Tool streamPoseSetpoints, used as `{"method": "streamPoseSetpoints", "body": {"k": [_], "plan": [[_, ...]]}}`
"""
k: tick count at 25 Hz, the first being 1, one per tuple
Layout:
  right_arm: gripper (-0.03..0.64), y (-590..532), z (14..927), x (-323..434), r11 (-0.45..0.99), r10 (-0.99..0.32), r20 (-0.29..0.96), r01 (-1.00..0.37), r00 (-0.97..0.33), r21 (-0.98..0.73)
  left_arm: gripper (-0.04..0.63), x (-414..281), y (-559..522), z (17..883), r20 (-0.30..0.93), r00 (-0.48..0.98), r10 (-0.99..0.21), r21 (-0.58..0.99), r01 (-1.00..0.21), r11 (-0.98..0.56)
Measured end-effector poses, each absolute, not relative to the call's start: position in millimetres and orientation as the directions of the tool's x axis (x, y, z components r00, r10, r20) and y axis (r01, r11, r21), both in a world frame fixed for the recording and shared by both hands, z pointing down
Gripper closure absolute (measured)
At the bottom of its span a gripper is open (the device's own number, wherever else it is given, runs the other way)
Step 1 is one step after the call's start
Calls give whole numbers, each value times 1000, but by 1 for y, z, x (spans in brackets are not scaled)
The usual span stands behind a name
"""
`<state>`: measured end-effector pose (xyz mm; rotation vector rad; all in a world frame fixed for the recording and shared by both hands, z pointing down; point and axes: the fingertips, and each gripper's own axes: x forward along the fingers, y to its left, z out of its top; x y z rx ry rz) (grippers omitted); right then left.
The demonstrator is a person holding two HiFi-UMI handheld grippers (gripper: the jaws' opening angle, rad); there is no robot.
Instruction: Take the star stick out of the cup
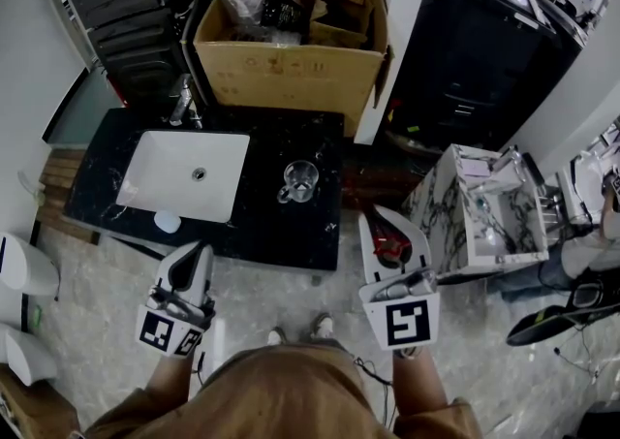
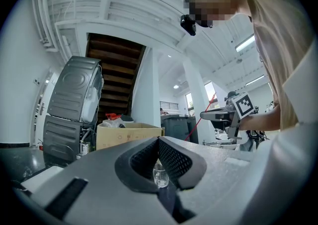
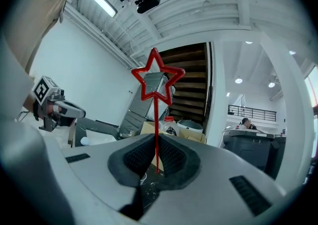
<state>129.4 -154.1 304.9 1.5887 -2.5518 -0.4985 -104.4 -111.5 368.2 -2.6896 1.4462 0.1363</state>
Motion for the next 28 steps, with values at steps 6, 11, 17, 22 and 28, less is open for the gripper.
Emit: {"method": "streamPoseSetpoints", "body": {"k": [6, 11, 17, 22, 28], "plan": [[603, -148, 296, 135, 403, -888, -110, -871, -447, 282, 594, -103, -111, 366, -121, 550, -826, -31, -834, -551], [603, -144, 294, 138, 404, -889, -114, -877, -443, 258, 594, -104, -111, 365, -124, 551, -825, -33, -833, -552], [603, -137, 292, 143, 401, -893, -111, -883, -436, 246, 594, -103, -110, 366, -125, 551, -825, -32, -833, -552], [603, -130, 289, 149, 392, -897, -119, -891, -425, 228, 594, -104, -109, 366, -122, 546, -829, -31, -837, -547], [603, -126, 287, 153, 391, -898, -125, -896, -422, 211, 594, -102, -110, 364, -123, 546, -829, -33, -837, -547]]}}
